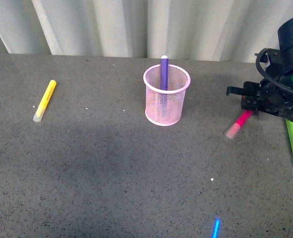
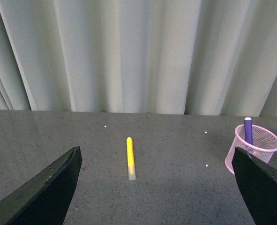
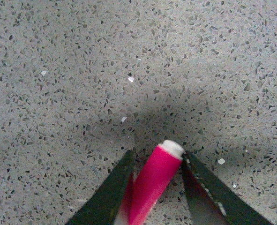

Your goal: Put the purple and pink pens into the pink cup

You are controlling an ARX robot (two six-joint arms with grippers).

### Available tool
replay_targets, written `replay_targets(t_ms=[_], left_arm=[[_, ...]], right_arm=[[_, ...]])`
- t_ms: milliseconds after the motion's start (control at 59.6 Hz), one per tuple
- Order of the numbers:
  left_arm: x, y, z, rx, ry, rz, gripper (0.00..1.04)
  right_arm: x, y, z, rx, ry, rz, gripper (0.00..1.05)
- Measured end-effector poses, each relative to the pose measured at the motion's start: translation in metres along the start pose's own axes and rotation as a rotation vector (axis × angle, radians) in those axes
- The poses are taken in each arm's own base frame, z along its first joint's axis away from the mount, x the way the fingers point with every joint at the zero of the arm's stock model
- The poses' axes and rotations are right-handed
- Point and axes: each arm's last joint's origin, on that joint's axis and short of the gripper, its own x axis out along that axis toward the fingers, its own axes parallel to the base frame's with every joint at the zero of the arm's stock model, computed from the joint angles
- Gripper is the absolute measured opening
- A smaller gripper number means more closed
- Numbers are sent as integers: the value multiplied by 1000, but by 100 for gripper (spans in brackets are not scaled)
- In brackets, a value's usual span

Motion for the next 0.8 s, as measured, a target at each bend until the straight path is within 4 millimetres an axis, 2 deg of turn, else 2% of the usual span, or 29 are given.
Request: replay_targets(t_ms=[50, 151, 570, 704, 805], left_arm=[[0, 0, 0, 0, 0, 0, 98], [0, 0, 0, 0, 0, 0, 98], [0, 0, 0, 0, 0, 0, 98], [0, 0, 0, 0, 0, 0, 98], [0, 0, 0, 0, 0, 0, 98]], right_arm=[[1, -1, 1, 0, -2, -1, 18], [0, -1, 2, 3, -6, 1, 12], [-4, 0, 5, 5, -49, 7, 12], [-19, 3, 19, 10, -114, 27, 12], [-39, 8, 36, 11, -189, 60, 12]])
